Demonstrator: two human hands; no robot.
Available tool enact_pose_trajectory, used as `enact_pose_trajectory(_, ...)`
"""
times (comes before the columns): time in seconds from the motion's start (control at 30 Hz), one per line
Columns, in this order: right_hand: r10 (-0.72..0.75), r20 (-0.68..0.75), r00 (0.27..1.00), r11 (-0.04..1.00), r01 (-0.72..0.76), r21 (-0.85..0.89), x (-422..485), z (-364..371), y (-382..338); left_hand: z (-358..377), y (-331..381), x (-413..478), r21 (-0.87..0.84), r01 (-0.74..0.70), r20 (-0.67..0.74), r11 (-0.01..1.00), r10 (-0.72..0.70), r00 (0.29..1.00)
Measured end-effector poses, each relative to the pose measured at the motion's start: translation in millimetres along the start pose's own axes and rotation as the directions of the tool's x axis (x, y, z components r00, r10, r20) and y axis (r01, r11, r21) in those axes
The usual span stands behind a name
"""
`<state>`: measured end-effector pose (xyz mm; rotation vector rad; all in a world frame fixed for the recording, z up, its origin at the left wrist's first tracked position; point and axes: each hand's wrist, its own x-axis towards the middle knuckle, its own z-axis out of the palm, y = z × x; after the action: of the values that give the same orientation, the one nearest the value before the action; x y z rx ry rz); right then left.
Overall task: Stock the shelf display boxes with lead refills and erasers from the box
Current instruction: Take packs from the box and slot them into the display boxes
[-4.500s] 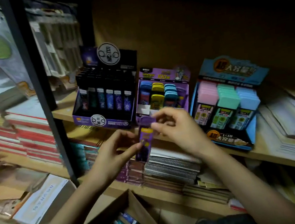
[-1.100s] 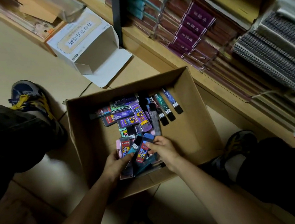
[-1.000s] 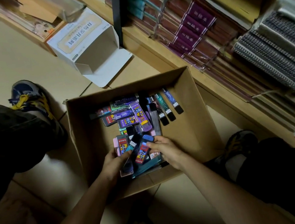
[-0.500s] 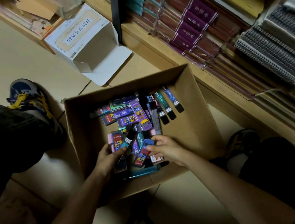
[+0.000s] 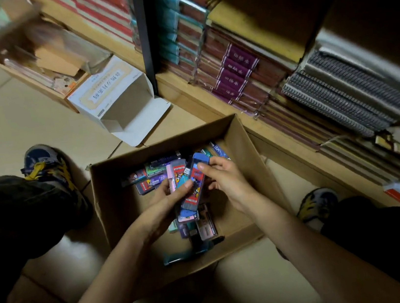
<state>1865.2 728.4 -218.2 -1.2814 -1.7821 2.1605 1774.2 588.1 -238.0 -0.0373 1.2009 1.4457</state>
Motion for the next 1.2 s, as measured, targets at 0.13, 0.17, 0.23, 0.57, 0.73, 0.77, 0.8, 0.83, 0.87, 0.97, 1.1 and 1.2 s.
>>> enact_pose_trajectory(0.13,-0.079,-0.004,0.997,0.997,0.079,-0.007,-21.2,-12.8,-56.2,28.6,39.3,-12.6,0.118,-0.109,0.061,0.987,0.102,0.993)
enact_pose_trajectory(0.17,-0.096,-0.002,0.995,0.995,0.096,-0.023,-28.2,-17.2,-71.6,37.8,49.8,-17.0,0.145,-0.136,0.074,0.98,0.126,0.989)
enact_pose_trajectory(0.23,-0.134,0.008,0.991,0.991,0.134,-0.026,-42.9,-27.6,-102.4,56.3,71.1,-25.2,0.198,-0.213,0.111,0.957,0.194,0.975)
enact_pose_trajectory(0.57,-0.335,-0.046,0.941,0.942,0.335,0.005,-112.6,-73.4,-246.4,159.4,180.4,-68.1,0.265,-0.499,0.225,0.825,0.45,0.864)
enact_pose_trajectory(0.73,-0.472,-0.105,0.875,0.881,0.472,-0.025,-129.6,-89.0,-295.0,193.1,220.5,-82.6,0.296,-0.621,0.265,0.726,0.562,0.783)
enact_pose_trajectory(0.77,-0.489,-0.109,0.866,0.872,0.488,-0.032,-131.8,-91.4,-302.1,197.1,226.7,-84.2,0.284,-0.627,0.27,0.726,0.567,0.778)
enact_pose_trajectory(0.8,-0.506,-0.11,0.856,0.862,0.504,-0.045,-134.1,-93.9,-308.4,201.3,232.1,-85.5,0.271,-0.636,0.272,0.723,0.576,0.771)
enact_pose_trajectory(0.83,-0.526,-0.11,0.843,0.851,0.522,-0.065,-136.3,-96.5,-314.0,204.7,236.8,-86.8,0.262,-0.648,0.272,0.715,0.59,0.761)
enact_pose_trajectory(0.87,-0.549,-0.11,0.829,0.836,0.542,-0.089,-138.8,-100.2,-319.2,207.4,240.3,-87.9,0.26,-0.66,0.276,0.704,0.601,0.75)
enact_pose_trajectory(0.97,-0.637,-0.129,0.76,0.769,0.616,-0.168,-150.5,-119.0,-332.4,213.9,243.6,-89.4,0.266,-0.675,0.277,0.688,0.616,0.737)
enact_pose_trajectory(1.1,-0.775,-0.27,0.571,0.631,0.679,-0.375,-171.2,-161.8,-347.7,224.5,244.0,-87.0,0.267,-0.676,0.29,0.687,0.612,0.736)
enact_pose_trajectory(1.2,-0.825,-0.33,0.46,0.564,0.621,-0.544,-183.6,-191.1,-358.0,238.2,242.0,-83.3,0.244,-0.681,0.301,0.691,0.614,0.73)
